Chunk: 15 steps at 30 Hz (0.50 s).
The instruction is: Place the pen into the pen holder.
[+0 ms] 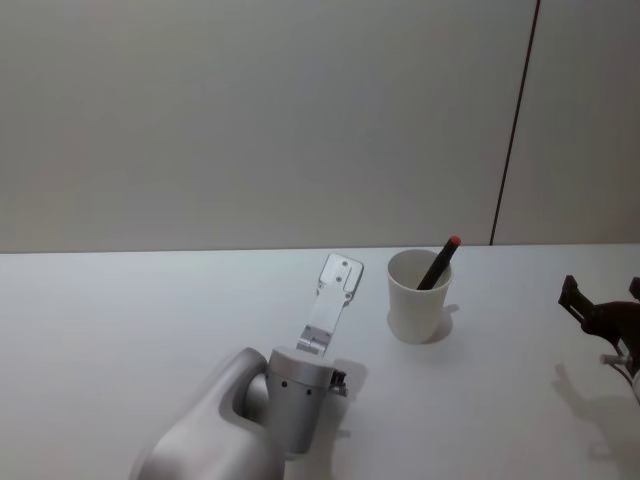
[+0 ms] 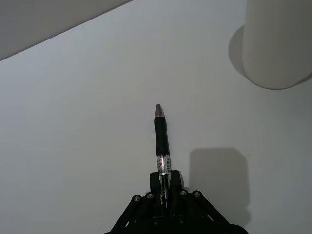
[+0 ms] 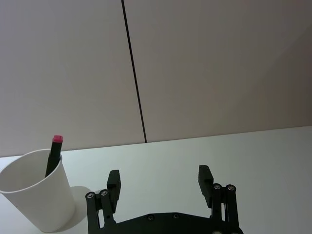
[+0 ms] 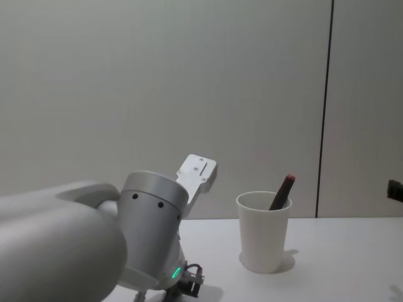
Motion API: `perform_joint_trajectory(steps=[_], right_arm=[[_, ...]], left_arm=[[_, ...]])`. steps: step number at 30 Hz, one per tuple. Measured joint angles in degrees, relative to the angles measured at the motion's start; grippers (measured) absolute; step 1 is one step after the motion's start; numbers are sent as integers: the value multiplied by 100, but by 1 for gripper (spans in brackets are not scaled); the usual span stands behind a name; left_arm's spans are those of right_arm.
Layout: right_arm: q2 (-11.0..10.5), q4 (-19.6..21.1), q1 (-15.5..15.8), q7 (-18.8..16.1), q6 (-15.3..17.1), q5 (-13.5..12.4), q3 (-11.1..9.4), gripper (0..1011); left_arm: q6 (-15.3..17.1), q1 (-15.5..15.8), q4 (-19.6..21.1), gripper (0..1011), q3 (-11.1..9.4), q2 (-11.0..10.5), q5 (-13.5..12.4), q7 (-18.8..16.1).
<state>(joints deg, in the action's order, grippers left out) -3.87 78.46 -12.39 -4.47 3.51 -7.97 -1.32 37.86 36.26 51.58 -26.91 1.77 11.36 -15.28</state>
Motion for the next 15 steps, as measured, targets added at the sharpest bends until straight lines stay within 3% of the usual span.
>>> perform_joint_trajectory(steps=[5, 15], right_arm=[[0, 0, 0, 0, 0, 0, 0, 1002], [0, 0, 0, 0, 0, 0, 0, 1002]], left_arm=[[31, -59, 171, 129, 46, -57, -103, -45], [-41, -237, 895, 129, 149, -228, -445, -102]])
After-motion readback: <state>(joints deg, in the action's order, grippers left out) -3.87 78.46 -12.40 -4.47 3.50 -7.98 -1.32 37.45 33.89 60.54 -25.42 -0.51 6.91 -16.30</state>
